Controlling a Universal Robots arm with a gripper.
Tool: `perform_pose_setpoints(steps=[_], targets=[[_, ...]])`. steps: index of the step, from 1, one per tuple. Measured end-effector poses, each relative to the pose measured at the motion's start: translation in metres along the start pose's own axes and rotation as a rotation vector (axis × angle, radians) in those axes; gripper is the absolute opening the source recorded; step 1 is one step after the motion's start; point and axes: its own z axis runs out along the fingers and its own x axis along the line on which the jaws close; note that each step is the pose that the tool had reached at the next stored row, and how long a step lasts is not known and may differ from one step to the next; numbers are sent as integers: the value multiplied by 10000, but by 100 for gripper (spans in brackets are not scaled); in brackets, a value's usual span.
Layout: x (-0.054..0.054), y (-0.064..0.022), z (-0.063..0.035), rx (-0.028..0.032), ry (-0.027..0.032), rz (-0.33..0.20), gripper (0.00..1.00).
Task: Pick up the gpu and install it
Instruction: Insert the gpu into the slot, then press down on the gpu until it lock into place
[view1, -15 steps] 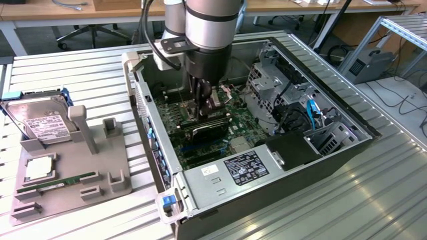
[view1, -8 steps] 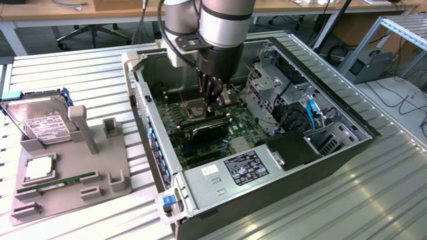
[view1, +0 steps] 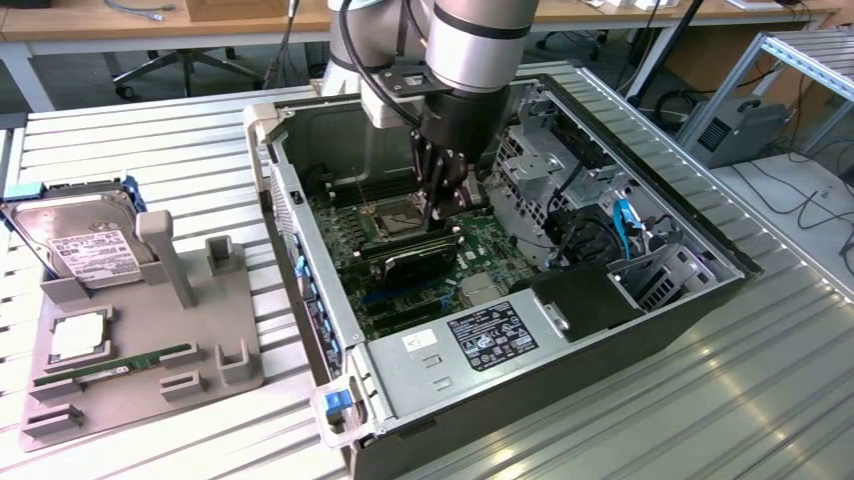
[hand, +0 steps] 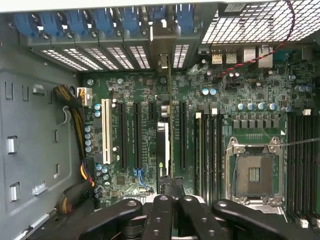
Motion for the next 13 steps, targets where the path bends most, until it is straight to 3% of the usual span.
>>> perform_pose_setpoints(steps=[9, 13], targets=[[0, 1, 0, 0, 0, -1, 11], [1, 111, 15, 0, 0, 0, 11]])
